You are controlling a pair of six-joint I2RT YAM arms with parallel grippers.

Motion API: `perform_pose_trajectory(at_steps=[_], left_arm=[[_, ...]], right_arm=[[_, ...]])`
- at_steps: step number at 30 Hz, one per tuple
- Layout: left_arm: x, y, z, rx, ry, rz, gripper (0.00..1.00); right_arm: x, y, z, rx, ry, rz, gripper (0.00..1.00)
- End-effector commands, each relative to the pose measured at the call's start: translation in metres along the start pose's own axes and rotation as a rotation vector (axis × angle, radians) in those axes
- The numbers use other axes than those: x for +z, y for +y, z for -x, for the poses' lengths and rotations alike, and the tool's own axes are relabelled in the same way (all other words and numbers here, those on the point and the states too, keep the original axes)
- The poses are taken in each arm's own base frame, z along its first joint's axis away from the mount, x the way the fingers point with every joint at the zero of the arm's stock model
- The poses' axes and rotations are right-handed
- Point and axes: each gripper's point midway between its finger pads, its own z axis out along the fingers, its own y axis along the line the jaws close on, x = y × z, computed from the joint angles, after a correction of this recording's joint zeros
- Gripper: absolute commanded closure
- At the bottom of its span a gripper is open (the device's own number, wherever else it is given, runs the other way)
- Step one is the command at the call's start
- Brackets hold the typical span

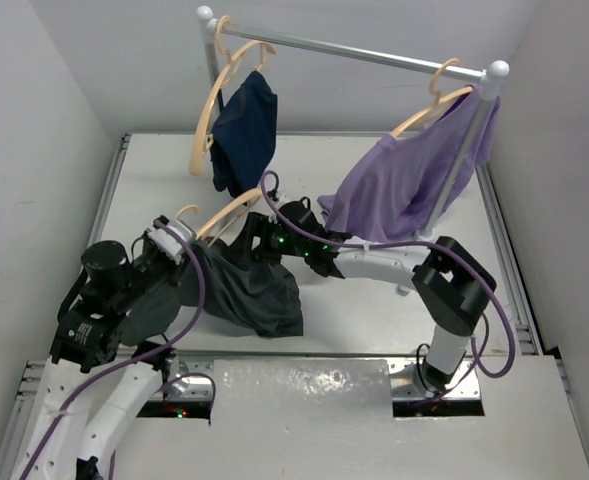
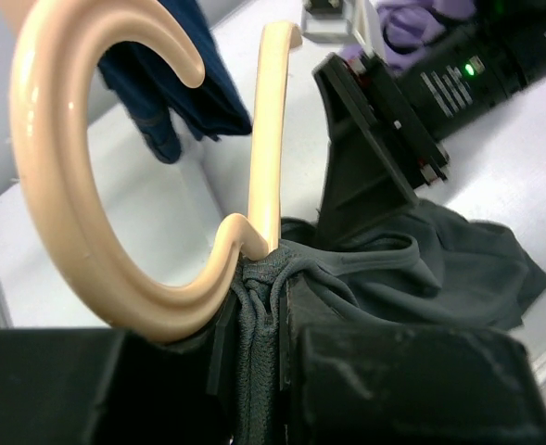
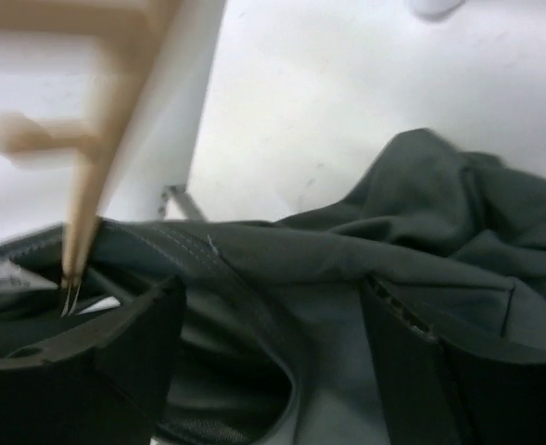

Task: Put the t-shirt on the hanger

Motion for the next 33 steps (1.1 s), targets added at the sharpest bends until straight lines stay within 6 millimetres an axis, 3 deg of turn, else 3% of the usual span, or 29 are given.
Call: perform_pose_trajectory(at_steps=[1,3,7,11,12,14,15,18,19,20,22,24,25,27,30,33], left_arm=[[0.0,0.026,0.042,0.004,-0.152,0.12,1.0],[0.003,0.042,0.049,0.01,-0.168,0.194,1.0],[0.011,0.048,0.06,0.022,-0.199,0.202,1.0],[0.014,0.045,0.068,-0.019,-0.233,0.177,1.0],[0.013,0.044,0.07,-0.021,-0.237,0.173,1.0],[0.008,0.045,0.076,-0.023,-0.243,0.181,1.0],[0.005,0.046,0.077,-0.014,-0.241,0.183,1.0],[-0.011,0.041,0.08,0.041,-0.222,0.167,1.0],[-0.02,0.034,0.08,0.075,-0.205,0.139,1.0],[-0.025,0.03,0.078,0.089,-0.196,0.123,1.0],[-0.035,0.018,0.074,0.102,-0.171,0.073,1.0],[-0.042,0.002,0.067,0.112,-0.137,-0.002,1.0],[-0.044,-0.002,0.065,0.131,-0.13,-0.022,1.0],[-0.048,-0.013,0.058,0.136,-0.106,-0.078,1.0],[-0.051,-0.023,0.047,0.179,-0.066,-0.143,1.0],[-0.053,-0.04,0.034,0.235,-0.016,-0.261,1.0]], right_arm=[[0.008,0.031,-0.001,0.029,0.032,0.118,0.24],[0.014,0.025,-0.009,0.033,0.074,0.093,0.23],[0.018,0.041,-0.021,-0.009,0.142,0.14,0.23],[0.028,0.054,-0.029,-0.001,0.205,0.188,0.77],[0.029,0.05,-0.03,0.015,0.207,0.184,0.99],[0.026,0.028,-0.026,0.06,0.181,0.128,1.0],[0.018,0.021,-0.011,0.068,0.137,0.103,1.0],[0.0,-0.032,0.014,0.037,0.035,-0.13,1.0],[-0.009,-0.032,0.04,-0.006,-0.054,-0.186,1.0],[-0.019,-0.046,0.043,-0.07,-0.049,-0.267,1.0],[-0.036,-0.051,0.067,-0.117,-0.119,-0.342,1.0],[-0.055,-0.079,0.08,-0.088,-0.188,-0.442,1.0],[-0.066,-0.078,0.089,-0.067,-0.232,-0.446,1.0],[-0.082,-0.095,0.102,-0.044,-0.303,-0.497,1.0],[-0.102,-0.108,0.111,-0.092,-0.348,-0.58,1.0],[-0.117,-0.109,0.122,-0.136,-0.371,-0.633,1.0]])
